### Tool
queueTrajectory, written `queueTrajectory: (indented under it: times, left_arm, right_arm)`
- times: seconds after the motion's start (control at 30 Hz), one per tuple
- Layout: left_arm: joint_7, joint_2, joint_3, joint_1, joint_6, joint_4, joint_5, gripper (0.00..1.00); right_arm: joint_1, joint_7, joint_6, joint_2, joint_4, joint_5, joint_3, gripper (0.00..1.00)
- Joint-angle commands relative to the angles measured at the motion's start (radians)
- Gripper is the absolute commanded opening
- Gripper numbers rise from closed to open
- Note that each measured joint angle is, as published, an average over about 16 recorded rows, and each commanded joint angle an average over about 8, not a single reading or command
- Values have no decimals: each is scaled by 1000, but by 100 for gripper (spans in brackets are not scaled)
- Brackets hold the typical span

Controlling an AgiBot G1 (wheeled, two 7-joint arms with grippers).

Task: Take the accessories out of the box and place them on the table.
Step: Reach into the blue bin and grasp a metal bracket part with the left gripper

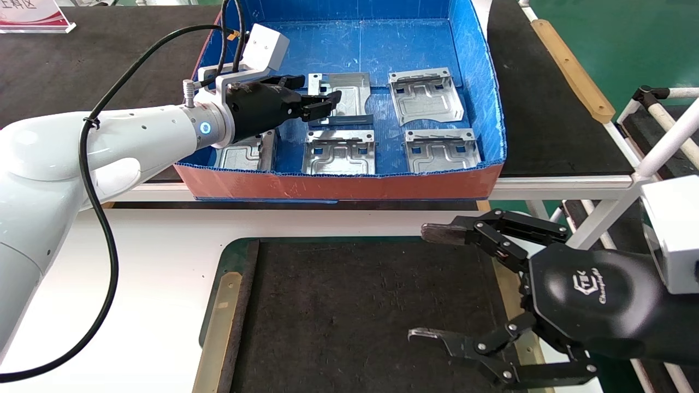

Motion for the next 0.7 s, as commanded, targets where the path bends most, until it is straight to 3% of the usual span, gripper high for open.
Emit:
queueTrajectory:
  times: [0.03,0.7]
  left_arm:
    - [0,0,0,0,0,-1,0,0]
    - [-1,-2,-1,1,-1,-3,-1,0]
  right_arm:
    - [0,0,0,0,0,0,0,0]
    - [0,0,0,0,0,0,0,0]
